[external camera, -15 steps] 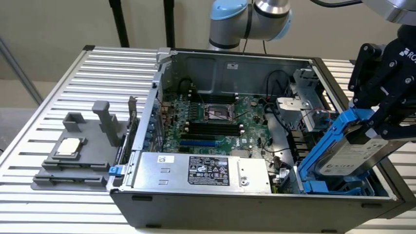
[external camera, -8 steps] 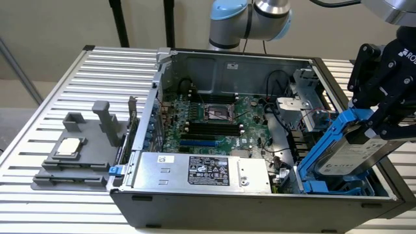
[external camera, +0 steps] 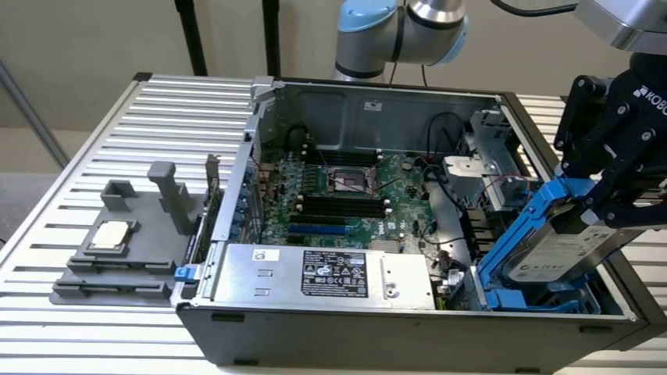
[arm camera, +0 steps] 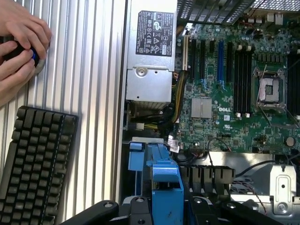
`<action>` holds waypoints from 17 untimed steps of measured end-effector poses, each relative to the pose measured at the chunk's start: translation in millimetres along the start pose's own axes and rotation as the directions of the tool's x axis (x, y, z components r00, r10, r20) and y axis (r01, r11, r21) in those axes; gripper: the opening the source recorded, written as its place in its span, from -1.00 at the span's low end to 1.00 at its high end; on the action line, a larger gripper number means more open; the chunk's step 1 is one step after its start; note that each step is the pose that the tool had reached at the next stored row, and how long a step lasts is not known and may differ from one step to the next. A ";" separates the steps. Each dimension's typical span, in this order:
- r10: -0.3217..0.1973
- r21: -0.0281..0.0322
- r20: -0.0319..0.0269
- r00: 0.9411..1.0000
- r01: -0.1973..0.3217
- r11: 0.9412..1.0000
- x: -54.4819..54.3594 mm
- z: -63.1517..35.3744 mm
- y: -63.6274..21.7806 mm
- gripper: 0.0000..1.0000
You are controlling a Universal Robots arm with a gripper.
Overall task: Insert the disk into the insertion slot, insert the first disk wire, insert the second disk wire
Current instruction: 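Insert the disk into the insertion slot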
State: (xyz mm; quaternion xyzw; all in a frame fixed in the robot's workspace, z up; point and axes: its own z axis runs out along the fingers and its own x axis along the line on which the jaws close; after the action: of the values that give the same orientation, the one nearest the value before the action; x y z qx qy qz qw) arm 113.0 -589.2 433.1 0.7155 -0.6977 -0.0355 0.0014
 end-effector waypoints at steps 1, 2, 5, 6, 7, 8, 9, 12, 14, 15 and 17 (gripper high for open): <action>0.000 0.000 0.000 1.000 0.000 1.000 0.0 0.7 0.0 -0.35; -0.001 0.000 0.001 1.000 0.001 1.000 0.1 1.3 -0.1 -0.35; -0.001 0.000 0.001 1.000 0.001 1.000 0.1 2.5 -0.1 -0.32; -0.002 0.000 0.001 1.000 0.002 1.000 0.1 2.7 -0.1 -0.18; -0.002 0.000 0.001 1.000 0.002 1.000 0.2 3.1 -0.1 -0.18; -0.002 0.000 0.001 1.000 0.002 1.000 0.1 3.2 -0.2 -0.18; -0.002 0.000 0.001 1.000 0.002 1.000 0.2 3.3 -0.2 -0.18; -0.003 0.000 0.001 1.000 0.003 1.000 0.2 3.3 -0.3 -0.18; -0.003 0.000 0.001 1.000 0.003 1.000 0.2 3.3 -0.3 -0.18; -0.003 0.000 0.001 1.000 0.003 1.000 0.2 3.3 -0.3 -0.18; -0.003 0.000 0.001 1.000 0.003 1.000 0.2 3.3 -0.3 -0.18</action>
State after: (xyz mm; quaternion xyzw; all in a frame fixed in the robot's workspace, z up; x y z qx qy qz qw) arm 113.1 -589.2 429.8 0.7164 -0.6968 -0.0360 0.0010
